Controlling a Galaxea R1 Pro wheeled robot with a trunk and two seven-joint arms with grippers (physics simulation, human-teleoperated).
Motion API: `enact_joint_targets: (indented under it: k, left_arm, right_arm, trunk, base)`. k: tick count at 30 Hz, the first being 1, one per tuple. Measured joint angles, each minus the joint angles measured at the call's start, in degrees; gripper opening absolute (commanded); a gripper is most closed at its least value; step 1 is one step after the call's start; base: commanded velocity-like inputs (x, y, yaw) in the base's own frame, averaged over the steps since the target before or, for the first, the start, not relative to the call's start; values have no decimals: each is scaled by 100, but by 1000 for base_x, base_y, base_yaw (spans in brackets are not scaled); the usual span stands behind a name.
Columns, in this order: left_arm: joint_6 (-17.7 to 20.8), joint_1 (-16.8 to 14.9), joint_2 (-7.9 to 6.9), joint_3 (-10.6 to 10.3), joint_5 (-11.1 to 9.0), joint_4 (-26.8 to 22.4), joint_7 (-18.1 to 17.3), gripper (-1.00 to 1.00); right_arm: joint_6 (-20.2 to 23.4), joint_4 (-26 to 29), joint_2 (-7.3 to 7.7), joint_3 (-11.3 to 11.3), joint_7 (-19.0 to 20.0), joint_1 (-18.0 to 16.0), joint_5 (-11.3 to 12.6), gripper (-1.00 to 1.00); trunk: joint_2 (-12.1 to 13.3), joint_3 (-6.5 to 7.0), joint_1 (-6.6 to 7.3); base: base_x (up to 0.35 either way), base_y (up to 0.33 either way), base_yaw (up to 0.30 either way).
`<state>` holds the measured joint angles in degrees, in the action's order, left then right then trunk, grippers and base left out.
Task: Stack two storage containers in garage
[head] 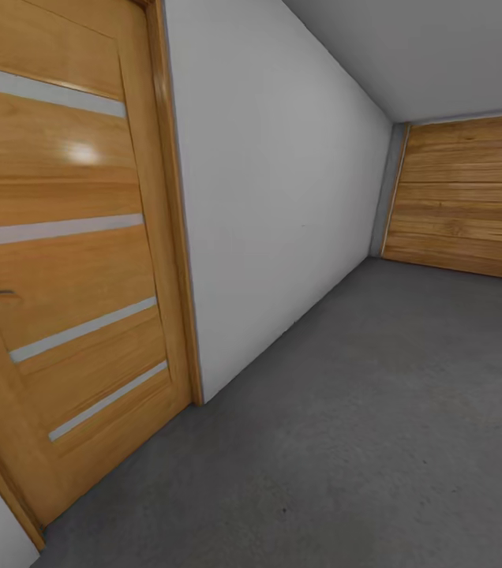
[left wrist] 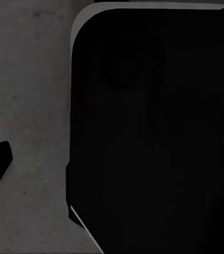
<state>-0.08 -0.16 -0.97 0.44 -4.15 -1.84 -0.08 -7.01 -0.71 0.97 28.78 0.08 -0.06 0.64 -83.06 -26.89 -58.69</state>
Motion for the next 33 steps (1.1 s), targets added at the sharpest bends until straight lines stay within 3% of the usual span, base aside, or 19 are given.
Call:
enact_joint_targets:
  k: [33]
  left_arm:
    - [-26, 0, 0, 2, 4, 0, 0, 100]
  right_arm:
    - [1, 0, 0, 1, 0, -1, 0, 100]
  trunk:
    - [0, 0, 0]
  base:
    - [323, 0, 15]
